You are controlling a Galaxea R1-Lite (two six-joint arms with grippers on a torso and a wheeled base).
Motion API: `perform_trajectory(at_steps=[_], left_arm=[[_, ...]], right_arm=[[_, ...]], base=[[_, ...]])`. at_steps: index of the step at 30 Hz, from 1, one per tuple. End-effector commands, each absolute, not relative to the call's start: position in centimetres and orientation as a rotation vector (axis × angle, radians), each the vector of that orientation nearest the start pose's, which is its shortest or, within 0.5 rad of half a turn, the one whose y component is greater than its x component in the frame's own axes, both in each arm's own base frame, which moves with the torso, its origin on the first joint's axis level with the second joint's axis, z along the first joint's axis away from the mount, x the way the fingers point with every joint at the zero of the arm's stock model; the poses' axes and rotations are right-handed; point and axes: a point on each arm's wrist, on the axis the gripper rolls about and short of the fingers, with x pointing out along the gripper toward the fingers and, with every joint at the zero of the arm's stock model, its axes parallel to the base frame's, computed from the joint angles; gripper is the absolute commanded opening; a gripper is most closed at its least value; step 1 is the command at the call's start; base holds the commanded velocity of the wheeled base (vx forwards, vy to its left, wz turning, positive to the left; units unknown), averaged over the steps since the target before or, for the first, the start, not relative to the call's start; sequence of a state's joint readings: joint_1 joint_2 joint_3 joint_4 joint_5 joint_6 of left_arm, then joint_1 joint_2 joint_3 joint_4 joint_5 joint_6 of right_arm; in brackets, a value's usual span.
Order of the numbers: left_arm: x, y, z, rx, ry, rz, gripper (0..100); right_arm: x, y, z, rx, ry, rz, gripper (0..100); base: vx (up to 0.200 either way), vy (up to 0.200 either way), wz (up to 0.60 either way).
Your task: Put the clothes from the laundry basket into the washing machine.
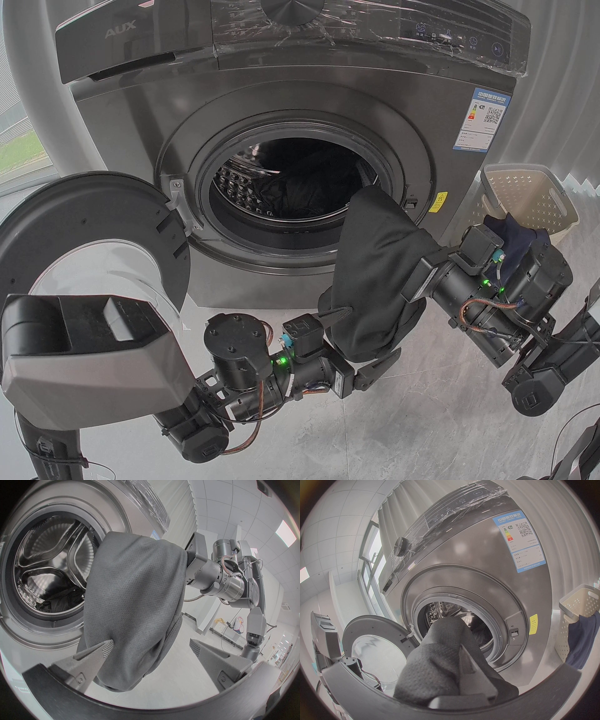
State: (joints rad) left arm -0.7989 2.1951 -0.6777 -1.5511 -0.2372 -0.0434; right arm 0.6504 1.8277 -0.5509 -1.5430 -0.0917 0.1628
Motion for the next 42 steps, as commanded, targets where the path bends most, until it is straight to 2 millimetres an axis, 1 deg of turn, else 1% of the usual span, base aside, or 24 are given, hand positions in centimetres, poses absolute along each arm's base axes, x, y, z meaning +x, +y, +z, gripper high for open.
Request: perform_trajectory(at_steps=[1,4,8,11,12,13,15,17,23,27,31,35,39,40,42], left_arm=[[25.1,-27.2,6.5,-0.043,0.005,-1.043,100],[25.4,-27.4,6.1,-0.040,0.007,-1.037,100],[26.6,-28.1,6.1,-0.052,-0.021,-1.027,100],[27.6,-28.4,5.5,-0.054,-0.032,-0.992,100],[27.8,-28.4,5.5,-0.053,-0.034,-0.979,100],[28.5,-28.1,5.2,-0.050,-0.036,-0.946,100],[29.4,-28.1,5.0,-0.053,-0.047,-0.923,100],[30.1,-28.0,5.1,-0.059,-0.062,-0.908,100],[31.7,-27.7,4.8,-0.063,-0.080,-0.852,100],[32.4,-27.6,4.7,-0.066,-0.092,-0.836,100],[32.8,-27.9,5.0,-0.073,-0.114,-0.823,100],[32.8,-28.0,4.6,-0.067,-0.103,-0.820,100],[33.6,-28.0,4.4,-0.054,-0.118,-0.805,100],[34.0,-28.1,4.0,-0.053,-0.120,-0.801,100],[34.1,-28.1,4.2,-0.056,-0.129,-0.791,100]], right_arm=[[23.7,18.1,17.0,0.254,-0.198,0.584,0],[23.7,18.2,17.0,0.255,-0.200,0.585,0],[23.4,18.4,17.0,0.259,-0.196,0.584,0],[23.1,18.7,17.0,0.269,-0.191,0.588,0],[23.0,18.8,17.0,0.273,-0.190,0.591,0],[22.9,18.9,17.0,0.277,-0.190,0.597,0],[22.9,18.9,17.0,0.276,-0.188,0.599,0],[22.7,19.1,17.0,0.278,-0.185,0.605,0],[21.7,19.4,16.7,0.282,-0.163,0.637,0],[21.6,19.5,16.6,0.281,-0.159,0.642,0],[21.0,19.9,16.3,0.283,-0.138,0.665,0],[20.9,20.0,16.3,0.285,-0.140,0.670,0],[20.9,20.0,16.3,0.284,-0.139,0.671,0],[20.9,20.0,16.3,0.286,-0.138,0.671,0],[20.8,20.0,16.2,0.292,-0.135,0.670,0]], base=[[0.000,0.000,0.00],[0.000,0.000,0.00],[0.000,0.000,0.00],[0.000,0.000,0.00],[0.000,0.000,0.00],[0.000,0.000,0.00],[0.000,0.000,0.00],[0.000,0.000,0.00],[0.000,0.000,0.00],[0.000,0.000,0.00],[0.000,0.000,0.00],[0.000,0.000,0.00],[0.000,0.000,0.00],[0.000,0.000,0.00],[0.000,0.000,0.00]])
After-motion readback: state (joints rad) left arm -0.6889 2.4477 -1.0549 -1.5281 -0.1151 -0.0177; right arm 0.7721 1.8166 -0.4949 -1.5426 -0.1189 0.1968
